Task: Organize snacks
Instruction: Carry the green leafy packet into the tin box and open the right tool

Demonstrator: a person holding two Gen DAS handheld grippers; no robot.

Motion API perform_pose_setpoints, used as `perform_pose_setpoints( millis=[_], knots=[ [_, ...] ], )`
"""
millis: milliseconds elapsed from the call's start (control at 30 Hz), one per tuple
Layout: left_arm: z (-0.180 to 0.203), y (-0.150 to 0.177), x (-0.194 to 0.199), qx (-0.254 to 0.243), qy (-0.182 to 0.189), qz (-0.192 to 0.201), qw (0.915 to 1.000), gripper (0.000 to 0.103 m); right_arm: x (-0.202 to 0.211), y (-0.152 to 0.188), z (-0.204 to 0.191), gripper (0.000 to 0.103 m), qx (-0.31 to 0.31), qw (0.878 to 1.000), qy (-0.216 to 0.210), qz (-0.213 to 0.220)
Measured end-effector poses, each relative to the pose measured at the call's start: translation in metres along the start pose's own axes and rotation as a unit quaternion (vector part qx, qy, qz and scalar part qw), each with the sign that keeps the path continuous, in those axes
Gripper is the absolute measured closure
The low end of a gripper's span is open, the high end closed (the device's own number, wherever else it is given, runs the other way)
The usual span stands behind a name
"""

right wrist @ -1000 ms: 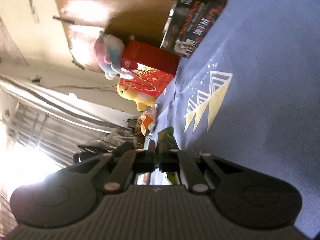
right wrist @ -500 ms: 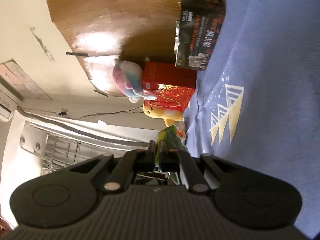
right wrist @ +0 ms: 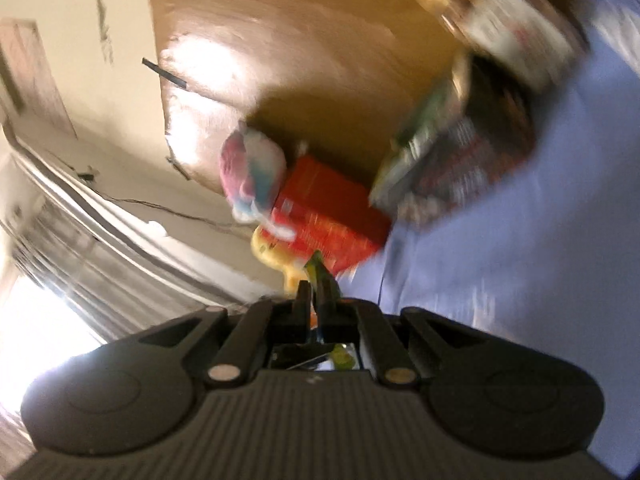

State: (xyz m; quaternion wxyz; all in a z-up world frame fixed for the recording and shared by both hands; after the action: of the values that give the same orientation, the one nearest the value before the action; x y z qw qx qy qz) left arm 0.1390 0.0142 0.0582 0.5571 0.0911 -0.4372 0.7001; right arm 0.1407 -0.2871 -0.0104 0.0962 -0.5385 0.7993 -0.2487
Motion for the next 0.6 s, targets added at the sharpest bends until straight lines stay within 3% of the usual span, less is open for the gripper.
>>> perform_pose_setpoints(
  millis=[133,233,333,367,433,500,600],
  knots=[
    [-0.003,-0.059,-0.022,-0.016,-0.041,0.019,0.9989,0.072,-0.023,-0.043,-0.002,0.098,0.064,0.995,0.074,0.038],
    [-0.011,-0.094,-0.046,-0.012,-0.062,0.020,0.9978,0.073,-0.042,-0.066,0.006,0.098,0.104,0.984,0.134,0.060],
    [-0.019,-0.115,-0.072,-0.009,-0.086,0.012,0.9962,0.072,-0.063,-0.073,0.012,0.094,0.157,0.962,0.213,0.075],
    [-0.020,-0.119,-0.079,-0.012,-0.100,0.017,0.9948,0.068,-0.071,-0.073,0.014,0.093,0.177,0.951,0.242,0.078],
    [-0.018,-0.124,-0.089,-0.021,-0.145,0.029,0.9888,0.066,-0.083,-0.069,0.018,0.092,0.207,0.932,0.287,0.082],
    [-0.018,-0.124,-0.096,-0.022,-0.161,0.028,0.9863,0.065,-0.088,-0.065,0.020,0.084,0.219,0.925,0.298,0.083],
    [-0.013,-0.117,-0.097,-0.028,-0.177,0.030,0.9833,0.064,-0.084,-0.055,0.012,0.080,0.238,0.921,0.294,0.093]
  ],
)
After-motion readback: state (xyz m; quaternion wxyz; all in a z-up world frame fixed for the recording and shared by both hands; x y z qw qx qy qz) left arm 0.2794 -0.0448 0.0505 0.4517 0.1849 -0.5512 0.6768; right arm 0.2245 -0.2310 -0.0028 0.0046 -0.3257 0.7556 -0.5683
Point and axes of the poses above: each gripper's, at about its wrist camera, not at the fingertips, and x roughly against the way its jaws point, z to its right, y to its underside, the point moved 1 cm from there along -x, roughly the way its jaws point, and after that the axes turned 11 degrees about -z, right-handed, at the moved point
